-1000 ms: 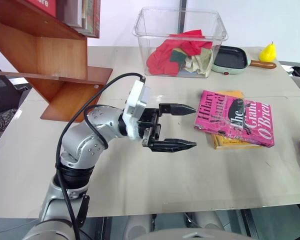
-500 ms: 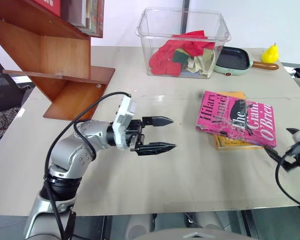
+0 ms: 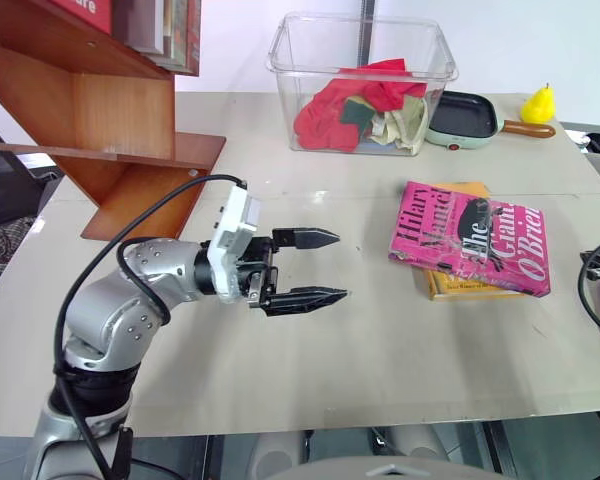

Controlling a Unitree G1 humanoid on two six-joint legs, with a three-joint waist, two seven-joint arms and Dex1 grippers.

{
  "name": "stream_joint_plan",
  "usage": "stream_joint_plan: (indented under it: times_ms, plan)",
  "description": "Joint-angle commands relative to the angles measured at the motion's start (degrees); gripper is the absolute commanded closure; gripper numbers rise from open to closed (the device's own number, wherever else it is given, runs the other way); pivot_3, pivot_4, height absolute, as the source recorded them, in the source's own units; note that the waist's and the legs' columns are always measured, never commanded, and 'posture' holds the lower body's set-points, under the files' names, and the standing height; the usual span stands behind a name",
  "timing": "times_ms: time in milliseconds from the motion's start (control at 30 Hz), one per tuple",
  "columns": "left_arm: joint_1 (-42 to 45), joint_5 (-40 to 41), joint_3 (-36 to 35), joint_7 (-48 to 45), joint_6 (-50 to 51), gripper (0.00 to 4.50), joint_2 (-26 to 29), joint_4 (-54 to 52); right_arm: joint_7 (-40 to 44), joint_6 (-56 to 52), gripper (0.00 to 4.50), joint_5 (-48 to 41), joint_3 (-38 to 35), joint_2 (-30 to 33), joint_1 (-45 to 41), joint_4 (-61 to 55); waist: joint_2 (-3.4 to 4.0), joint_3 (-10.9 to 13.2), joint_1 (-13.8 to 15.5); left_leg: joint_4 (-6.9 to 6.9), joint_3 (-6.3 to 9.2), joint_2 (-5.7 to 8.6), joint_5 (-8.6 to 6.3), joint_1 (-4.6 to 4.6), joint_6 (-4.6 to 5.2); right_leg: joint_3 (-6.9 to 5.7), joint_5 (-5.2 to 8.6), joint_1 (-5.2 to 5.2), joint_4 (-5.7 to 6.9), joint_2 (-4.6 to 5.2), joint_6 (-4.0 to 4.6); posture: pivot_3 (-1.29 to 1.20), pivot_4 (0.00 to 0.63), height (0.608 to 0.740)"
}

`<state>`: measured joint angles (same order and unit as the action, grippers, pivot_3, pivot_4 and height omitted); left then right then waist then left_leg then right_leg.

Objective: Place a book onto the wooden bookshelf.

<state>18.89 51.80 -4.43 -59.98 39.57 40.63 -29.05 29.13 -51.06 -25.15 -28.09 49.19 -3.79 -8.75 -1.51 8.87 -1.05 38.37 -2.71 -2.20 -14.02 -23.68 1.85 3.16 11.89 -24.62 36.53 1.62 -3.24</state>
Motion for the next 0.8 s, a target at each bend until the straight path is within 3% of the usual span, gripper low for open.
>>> stream_joint_plan:
  times_ms: [33,300,733,800]
  plan:
    - [-2.5,3.6,-2.5,3.5,1.1,0.0,0.8,-7.2,2.5,3.0,4.48,1.6,4.1,1.5,-3.4,2.9,0.0,0.0,0.1,0.0,-0.02,0.0,0.0,0.01,0.0,0.01,0.0,0.0,-0.01,0.0,0.0,0.0,0.15,0.74]
    - [-11.5,7.5,-5.2,11.2,1.2,0.0,1.5,-17.3,4.3,3.2,4.48,2.1,11.7,-0.9,-9.0,3.5,0.0,0.0,0.2,0.02,-0.01,0.01,0.0,-0.02,0.0,0.0,0.0,0.0,-0.02,0.03,0.0,0.0,0.15,0.74]
    - [-12.8,3.1,-5.2,6.4,-1.6,0.0,4.5,-7.8,1.9,1.9,4.48,3.2,15.8,-5.3,-12.9,1.7,0.01,0.0,0.3,0.05,0.0,0.01,0.0,-0.02,-0.01,-0.02,0.0,-0.02,0.01,0.0,0.0,0.0,0.15,0.74]
    - [-12.5,1.2,-3.7,8.3,-0.6,0.0,4.6,-6.2,0.7,6.4,4.48,5.4,14.6,-5.3,-11.1,1.5,0.01,0.0,0.3,0.04,-0.01,0.01,0.0,-0.04,-0.01,-0.01,0.0,-0.03,0.0,0.01,0.0,0.0,0.15,0.74]
